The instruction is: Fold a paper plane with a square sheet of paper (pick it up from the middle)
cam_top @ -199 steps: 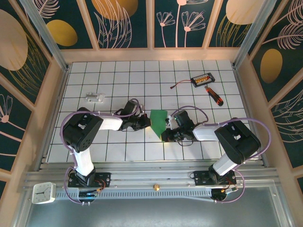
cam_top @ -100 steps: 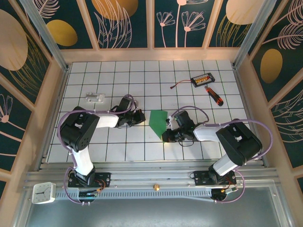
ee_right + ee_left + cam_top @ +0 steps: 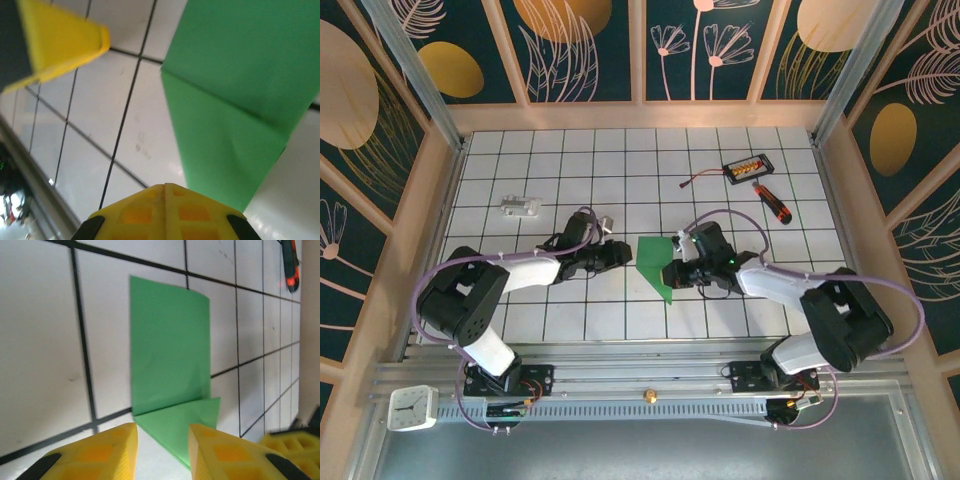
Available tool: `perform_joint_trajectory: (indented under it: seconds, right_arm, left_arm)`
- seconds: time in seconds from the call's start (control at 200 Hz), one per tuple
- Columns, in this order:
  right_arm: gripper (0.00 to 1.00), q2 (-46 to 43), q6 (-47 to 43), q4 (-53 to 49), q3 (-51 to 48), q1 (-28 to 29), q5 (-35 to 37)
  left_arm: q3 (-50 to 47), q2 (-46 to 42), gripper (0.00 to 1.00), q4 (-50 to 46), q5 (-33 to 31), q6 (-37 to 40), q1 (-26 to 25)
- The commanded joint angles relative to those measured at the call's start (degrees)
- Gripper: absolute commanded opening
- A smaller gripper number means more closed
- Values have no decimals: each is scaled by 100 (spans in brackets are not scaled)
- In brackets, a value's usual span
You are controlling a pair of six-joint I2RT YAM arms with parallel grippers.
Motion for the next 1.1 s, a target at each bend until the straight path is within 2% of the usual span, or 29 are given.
perform_joint_trajectory:
  seconds: [0.0,0.23,0.475,0.585,0.616,0.816,1.096]
  right_arm:
    - [1,401,225,-21,183,-25,540]
    - [0,706,293,189,143,-130,596]
    - [0,478,377,504,98,-417,46]
    - [0,634,341,515,231,-418,75]
    - [0,702,349,539,269,-600,83]
    - [0,1155,264,629,457,-804,138]
    - [0,1485,209,666,383,-893,178]
  left_arm:
    - [-7,246,34,417,417,-66,-86]
    - [78,348,37,311,410,33,-85]
    - [5,350,39,265,366,77,-83]
    - [3,348,41,284,371,89,-84]
    - [3,352,42,282,369,98,-88]
    - [-13,515,45,255,364,108,-88]
    - [-24,525,51,397,555,-31,-97]
